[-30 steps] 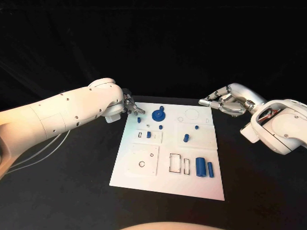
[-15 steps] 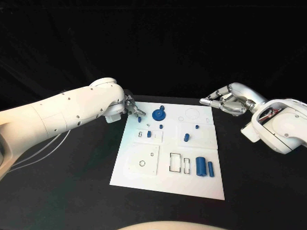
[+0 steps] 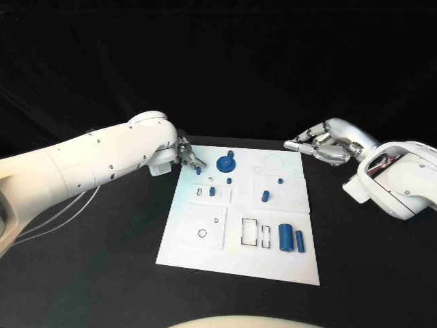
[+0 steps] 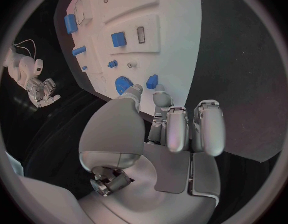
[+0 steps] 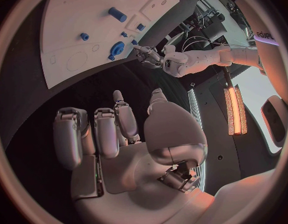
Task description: Assemble the parts on the task board
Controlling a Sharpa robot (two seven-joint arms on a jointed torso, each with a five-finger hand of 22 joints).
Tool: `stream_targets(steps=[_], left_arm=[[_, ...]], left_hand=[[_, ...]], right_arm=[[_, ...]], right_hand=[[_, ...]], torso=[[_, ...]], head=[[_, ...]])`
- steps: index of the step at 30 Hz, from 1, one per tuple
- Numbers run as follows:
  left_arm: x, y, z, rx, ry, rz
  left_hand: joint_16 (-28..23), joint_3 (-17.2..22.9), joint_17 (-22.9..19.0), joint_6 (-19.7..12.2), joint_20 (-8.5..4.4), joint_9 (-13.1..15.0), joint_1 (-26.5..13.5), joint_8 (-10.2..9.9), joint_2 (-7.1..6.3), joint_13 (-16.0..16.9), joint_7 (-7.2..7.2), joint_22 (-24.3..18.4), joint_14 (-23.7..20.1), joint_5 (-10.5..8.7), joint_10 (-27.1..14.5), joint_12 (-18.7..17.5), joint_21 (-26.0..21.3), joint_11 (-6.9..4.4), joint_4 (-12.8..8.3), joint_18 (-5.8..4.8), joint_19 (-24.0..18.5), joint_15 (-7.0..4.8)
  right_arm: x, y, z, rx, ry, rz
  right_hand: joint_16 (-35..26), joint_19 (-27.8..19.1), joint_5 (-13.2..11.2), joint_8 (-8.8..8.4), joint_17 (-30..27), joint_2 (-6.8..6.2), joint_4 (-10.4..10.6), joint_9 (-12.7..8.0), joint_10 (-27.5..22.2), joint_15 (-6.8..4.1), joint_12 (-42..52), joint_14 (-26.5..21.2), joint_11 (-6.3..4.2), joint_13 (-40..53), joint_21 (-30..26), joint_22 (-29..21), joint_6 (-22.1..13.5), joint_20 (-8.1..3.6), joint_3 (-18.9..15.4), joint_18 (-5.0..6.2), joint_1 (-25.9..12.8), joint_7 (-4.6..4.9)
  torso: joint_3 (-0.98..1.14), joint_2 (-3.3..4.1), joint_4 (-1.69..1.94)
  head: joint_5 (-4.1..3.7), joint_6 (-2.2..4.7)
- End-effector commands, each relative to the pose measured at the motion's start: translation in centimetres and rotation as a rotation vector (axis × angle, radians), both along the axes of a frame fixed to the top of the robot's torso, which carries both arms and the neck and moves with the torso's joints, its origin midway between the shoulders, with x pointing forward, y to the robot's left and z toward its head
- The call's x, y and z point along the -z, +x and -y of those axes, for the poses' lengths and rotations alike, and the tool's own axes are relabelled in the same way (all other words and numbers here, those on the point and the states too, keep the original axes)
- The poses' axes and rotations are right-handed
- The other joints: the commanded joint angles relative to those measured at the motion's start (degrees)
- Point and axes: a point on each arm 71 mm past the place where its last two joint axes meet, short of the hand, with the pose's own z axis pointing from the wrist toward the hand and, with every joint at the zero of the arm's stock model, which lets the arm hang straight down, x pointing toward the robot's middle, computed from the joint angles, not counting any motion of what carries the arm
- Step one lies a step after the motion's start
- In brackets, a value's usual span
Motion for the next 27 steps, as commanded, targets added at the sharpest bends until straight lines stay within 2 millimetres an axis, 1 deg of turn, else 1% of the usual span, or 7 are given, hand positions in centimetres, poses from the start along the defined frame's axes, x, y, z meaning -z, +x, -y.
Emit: stream_targets(steps=[1,6,12,20,22,27], left_arm=[[0.11,-0.1,0.25,0.015,0.008,-0.021],[0.13,-0.1,0.29,0.015,0.008,-0.023],[0.16,-0.11,0.3,0.017,0.008,-0.028],[0.19,-0.13,0.48,0.026,0.007,-0.035],[0.18,-0.15,0.58,0.03,0.003,-0.033],[0.2,-0.16,0.68,0.038,0.001,-0.035]], left_hand=[[-0.12,-0.14,5.39,0.37,-0.08,-0.07,0.69,-0.08,0.13,0.06,0.02,0.18,3.31,0.36,0.47,0.3,0.19,-0.09,-0.05,0.09,0.33,-0.03],[-0.13,0.01,5.38,0.51,-0.13,-0.24,1.22,-0.09,0.5,0.08,-0.05,0.25,3.31,0.38,0.5,0.37,0.23,-0.16,-0.07,0.08,0.35,-0.09],[-0.15,0.51,5.37,0.65,-0.18,-0.6,2.58,-0.16,1.33,0.02,-0.18,0.31,3.31,0.42,0.49,0.43,0.26,-0.28,-0.19,0.07,0.34,-0.2],[-0.15,0.95,5.38,0.68,-0.22,-0.88,3.84,-0.24,1.52,-0.11,-0.23,0.42,3.31,0.45,0.42,0.4,0.31,-0.34,-0.25,0.05,0.37,-0.25],[-0.16,1.26,5.38,0.7,-0.23,-1.01,4.31,-0.27,1.88,-0.06,-0.23,0.39,3.31,0.47,0.46,0.47,0.29,-0.36,-0.19,0.06,0.34,-0.27],[-0.17,1.62,5.37,0.67,-0.23,-1.16,4.91,-0.31,2.26,-0.08,-0.24,0.36,3.31,0.48,0.47,0.5,0.27,-0.36,-0.21,0.07,0.3,-0.28]], right_arm=[[0.02,0.0,-0.06,-0.003,-0.006,0.004],[0.03,-0.01,-0.09,-0.004,-0.006,0.003],[0.06,-0.02,-0.17,-0.006,-0.005,0.003],[0.08,-0.02,-0.27,-0.009,-0.004,0.003],[0.09,-0.02,-0.31,-0.01,-0.003,0.003],[0.15,-0.03,-0.42,-0.013,-0.002,0.002]], right_hand=[[-0.17,1.71,0.37,0.19,3.39,0.5,0.05,0.09,-0.43,-0.37,-0.13,3.48,-0.1,2.0,-0.34,10.65,-0.19,-0.32,-0.29,1.04,0.16,-0.22],[-0.18,1.71,0.41,0.22,3.38,0.57,0.04,0.1,-0.42,-0.37,-0.13,3.48,-0.11,2.01,-0.35,10.65,-0.15,-0.32,-0.3,1.05,0.23,-0.23],[-0.22,1.69,0.46,0.25,3.33,0.68,0.04,0.11,-0.4,-0.38,-0.11,3.47,-0.13,2.02,-0.4,10.63,-0.11,-0.33,-0.32,1.05,0.32,-0.24],[-0.22,1.69,0.46,0.25,3.33,0.68,0.04,0.11,-0.4,-0.38,-0.11,3.47,-0.13,2.02,-0.4,10.63,-0.11,-0.33,-0.32,1.05,0.32,-0.24],[-0.18,1.68,0.53,0.28,3.4,0.81,0.04,0.12,-0.36,-0.4,-0.05,3.49,-0.14,2.07,-0.42,10.62,-0.08,-0.33,-0.34,1.06,0.42,-0.25],[-0.19,1.68,0.58,0.29,3.39,0.88,0.04,0.12,-0.33,-0.4,-0.02,3.48,-0.14,2.1,-0.43,10.61,-0.07,-0.34,-0.35,1.06,0.47,-0.26]], torso=[[-0.04,0.0,0.0],[-0.03,0.04,0.0],[-0.03,0.04,0.01],[-0.04,0.02,-0.04],[-0.03,0.03,-0.02],[-0.02,0.01,0.01]], head=[[0.09,-0.05],[0.13,-0.09],[0.03,-0.18],[-0.16,-0.2],[-0.45,-0.2],[-0.4,-0.3]])
